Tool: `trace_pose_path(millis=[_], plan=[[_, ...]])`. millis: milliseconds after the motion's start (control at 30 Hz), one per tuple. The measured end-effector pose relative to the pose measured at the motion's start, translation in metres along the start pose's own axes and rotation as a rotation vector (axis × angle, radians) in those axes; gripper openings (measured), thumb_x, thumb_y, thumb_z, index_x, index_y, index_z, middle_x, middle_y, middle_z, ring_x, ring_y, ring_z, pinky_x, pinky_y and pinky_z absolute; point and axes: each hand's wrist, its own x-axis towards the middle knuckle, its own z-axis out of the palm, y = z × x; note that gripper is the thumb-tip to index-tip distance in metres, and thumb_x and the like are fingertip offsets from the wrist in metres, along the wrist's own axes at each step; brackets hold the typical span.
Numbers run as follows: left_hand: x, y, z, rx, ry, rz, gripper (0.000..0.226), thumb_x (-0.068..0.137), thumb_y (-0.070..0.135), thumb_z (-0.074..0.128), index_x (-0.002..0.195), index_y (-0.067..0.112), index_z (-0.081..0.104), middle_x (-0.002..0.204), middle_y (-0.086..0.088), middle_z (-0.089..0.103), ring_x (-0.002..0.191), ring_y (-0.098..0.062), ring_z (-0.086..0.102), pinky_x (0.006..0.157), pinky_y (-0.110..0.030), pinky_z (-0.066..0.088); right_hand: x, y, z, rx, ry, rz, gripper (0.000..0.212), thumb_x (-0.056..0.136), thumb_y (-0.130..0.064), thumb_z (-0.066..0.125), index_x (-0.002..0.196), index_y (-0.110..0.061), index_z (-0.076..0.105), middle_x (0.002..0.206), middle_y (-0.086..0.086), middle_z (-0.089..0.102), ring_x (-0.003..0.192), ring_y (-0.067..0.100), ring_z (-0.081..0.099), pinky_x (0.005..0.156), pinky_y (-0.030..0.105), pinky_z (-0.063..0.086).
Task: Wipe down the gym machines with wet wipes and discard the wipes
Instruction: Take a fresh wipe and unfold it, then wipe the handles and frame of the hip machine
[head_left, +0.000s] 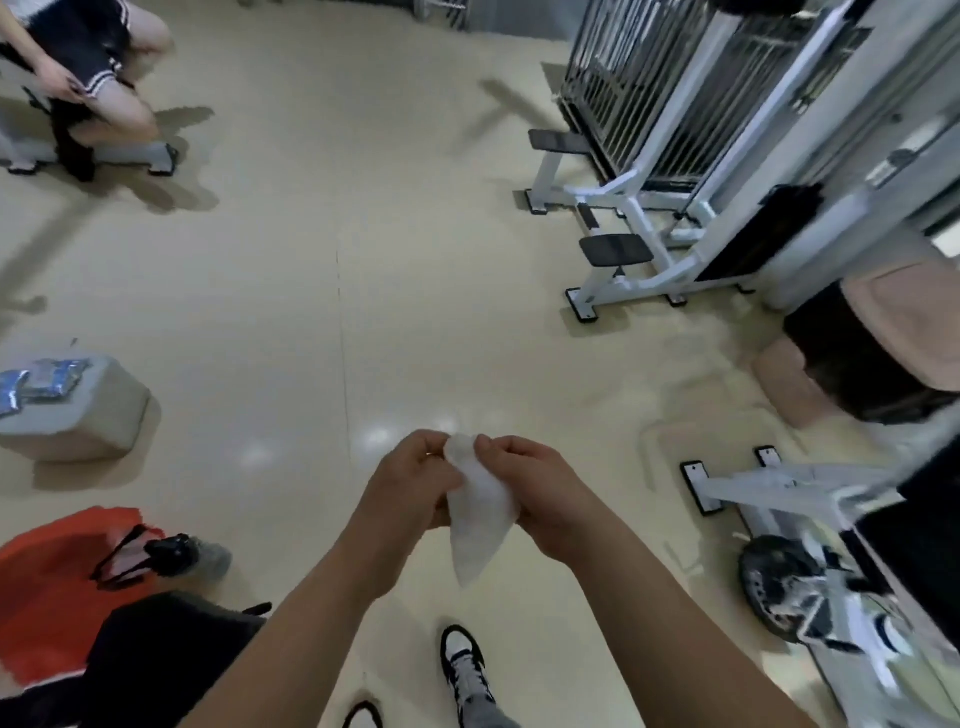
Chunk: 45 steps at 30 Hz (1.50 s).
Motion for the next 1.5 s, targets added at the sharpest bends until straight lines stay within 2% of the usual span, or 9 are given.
trace_pose_path(millis=[200,300,600,767,900,1133,1300,1400,1500], plan=[[-0.025,0.008,0.056,0.261,-0.198,0.112,0.007,0.095,0.020,0.067,0.101,0.016,0.065,0.090,-0.002,0.078,0.086,-0.022,0.076,0.074,-0.038,0.064,-0.083,0.016,-0.043,0.082,0.149,-0.091,0.035,0.100,-0.043,0.065,0.109,-0.010,0.075,0.113,0.013,0.077,0.105,0.030,0.073,0.091,0.042,0.055],[-0.033,0.007,0.089,0.338,-0.283,0.151,0.010,0.093,0.026,0.070,0.094,0.017,0.065,0.087,-0.003,0.077,0.085,-0.026,0.075,0.074,-0.043,0.064,-0.120,0.026,-0.067,0.095,0.215,-0.130,0.030,0.098,-0.037,0.068,0.105,-0.009,0.076,0.106,0.010,0.077,0.096,0.025,0.073,0.081,0.035,0.054],[-0.045,-0.002,0.213,0.543,-0.535,0.242,0.037,0.085,0.034,0.076,0.083,0.002,0.056,0.072,0.003,0.054,0.063,-0.010,0.049,0.058,-0.024,0.039,-0.187,0.057,-0.162,0.140,0.541,-0.183,0.021,0.090,-0.038,0.073,0.077,-0.021,0.070,0.088,0.004,0.071,0.086,0.019,0.064,0.080,0.038,0.051],[-0.052,-0.010,0.303,0.578,-0.694,0.251,0.034,0.080,0.026,0.079,0.068,0.018,0.048,0.067,0.002,0.046,0.061,-0.014,0.044,0.059,-0.029,0.034,-0.224,0.075,-0.238,0.193,0.707,-0.199,0.024,0.100,-0.032,0.064,0.083,-0.015,0.064,0.091,0.006,0.069,0.090,0.022,0.064,0.095,0.047,0.055],[-0.058,-0.025,0.373,0.619,-0.829,0.209,0.038,0.073,0.032,0.084,0.081,0.009,0.056,0.073,-0.008,0.061,0.066,-0.019,0.058,0.061,-0.034,0.043,-0.263,0.094,-0.302,0.275,0.896,-0.231,0.027,0.105,-0.031,0.058,0.091,-0.008,0.063,0.083,0.004,0.063,0.077,0.018,0.061,0.073,0.035,0.057],[-0.044,-0.042,0.481,0.583,-1.003,-0.038,0.047,0.073,0.032,0.087,0.102,0.002,0.066,0.089,-0.012,0.072,0.076,-0.023,0.064,0.066,-0.036,0.046,-0.299,0.141,-0.400,0.448,1.120,-0.156,0.033,0.099,-0.046,0.063,0.075,-0.024,0.058,0.082,0.003,0.063,0.076,0.021,0.060,0.069,0.041,0.054],[-0.014,-0.037,0.564,0.318,-1.144,-0.230,0.043,0.083,0.016,0.074,0.124,0.001,0.068,0.109,-0.019,0.073,0.091,-0.026,0.068,0.072,-0.030,0.055,-0.289,0.155,-0.466,0.647,1.246,-0.061,0.029,0.103,-0.047,0.054,0.096,-0.021,0.063,0.098,0.007,0.066,0.092,0.032,0.066,0.079,0.051,0.059],[-0.001,-0.036,0.613,0.238,-1.121,-0.369,0.037,0.089,0.019,0.072,0.122,0.002,0.069,0.100,-0.011,0.074,0.076,-0.020,0.070,0.060,-0.027,0.055,-0.288,0.152,-0.505,0.819,1.273,-0.053,0.029,0.101,-0.050,0.054,0.103,-0.023,0.065,0.111,0.009,0.069,0.107,0.035,0.069,0.094,0.058,0.058],[0.002,-0.041,0.654,0.207,-1.080,-0.566,0.033,0.091,0.043,0.066,0.109,0.017,0.077,0.108,-0.008,0.077,0.082,-0.021,0.074,0.067,-0.030,0.055,-0.294,0.147,-0.540,0.967,1.303,-0.066,0.031,0.102,-0.049,0.058,0.112,-0.021,0.068,0.116,0.011,0.074,0.105,0.033,0.072,0.094,0.056,0.058]])
